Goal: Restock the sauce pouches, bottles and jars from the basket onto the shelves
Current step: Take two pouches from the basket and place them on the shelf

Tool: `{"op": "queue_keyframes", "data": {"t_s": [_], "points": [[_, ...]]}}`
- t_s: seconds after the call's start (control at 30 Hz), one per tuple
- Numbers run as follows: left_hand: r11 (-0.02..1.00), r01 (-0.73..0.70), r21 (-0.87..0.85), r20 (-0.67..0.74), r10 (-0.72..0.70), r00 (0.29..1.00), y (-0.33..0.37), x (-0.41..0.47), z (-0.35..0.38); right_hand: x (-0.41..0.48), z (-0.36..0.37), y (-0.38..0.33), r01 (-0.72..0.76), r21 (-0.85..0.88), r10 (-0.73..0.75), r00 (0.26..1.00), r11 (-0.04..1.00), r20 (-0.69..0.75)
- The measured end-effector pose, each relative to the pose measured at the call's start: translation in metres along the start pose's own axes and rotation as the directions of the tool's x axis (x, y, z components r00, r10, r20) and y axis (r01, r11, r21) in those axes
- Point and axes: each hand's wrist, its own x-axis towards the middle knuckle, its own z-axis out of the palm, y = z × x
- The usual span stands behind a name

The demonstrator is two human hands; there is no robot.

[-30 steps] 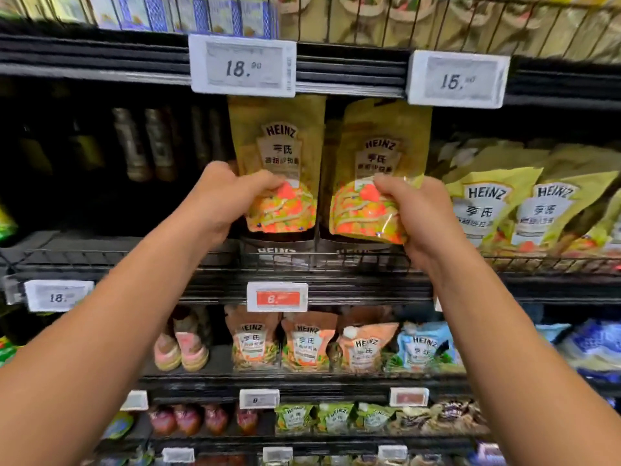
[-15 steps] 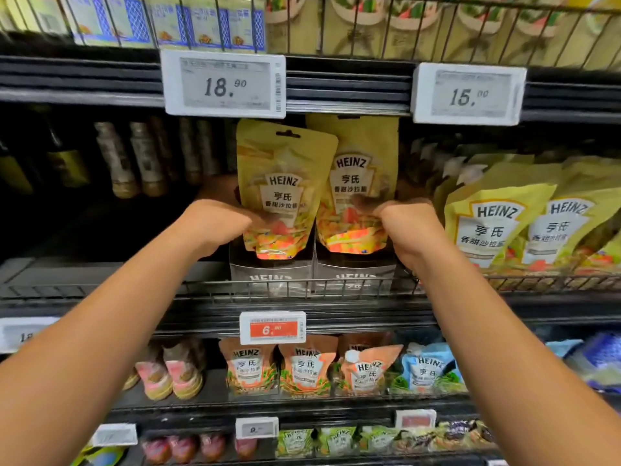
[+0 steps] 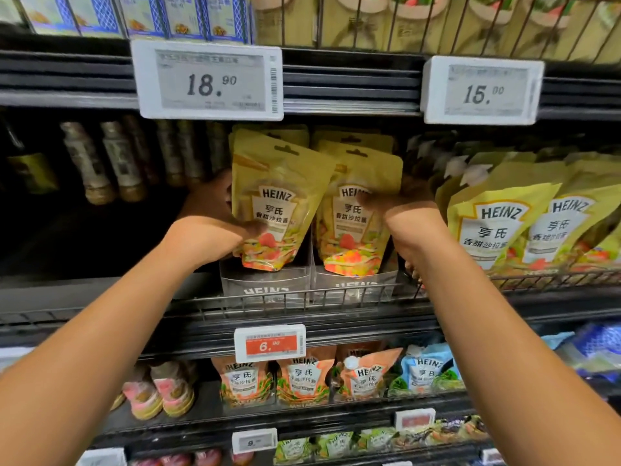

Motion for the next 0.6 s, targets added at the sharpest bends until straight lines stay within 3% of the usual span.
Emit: {"op": "queue_keyframes", "data": {"t_s": [0.2, 0.37, 0.5, 0.6], "points": [[1.0, -0.005, 0.015, -0.041, 0.005, 0.999, -0.007, 0.0, 0.005, 0.006, 0.003, -0.001, -0.032, 0.006, 0.032, 0.999, 0.999, -0.031], [1.0, -0.001, 0.017, -0.05, 0.002, 0.999, -0.013, -0.004, 0.003, 0.003, -0.001, -0.003, 0.022, -0.008, -0.022, 1.0, 1.0, 0.007], [0.999, 0.014, -0.049, -0.127, -0.02, 0.992, -0.012, -0.007, 0.0, -0.001, -0.002, -0.016, 0.16, -0.042, -0.162, 0.986, 0.986, -0.04], [0.996, -0.079, -0.049, -0.286, 0.061, 0.956, -0.007, -0.015, -0.003, -0.01, -0.001, -0.023, 0.316, -0.288, -0.345, 0.937, 0.904, -0.056]]}}
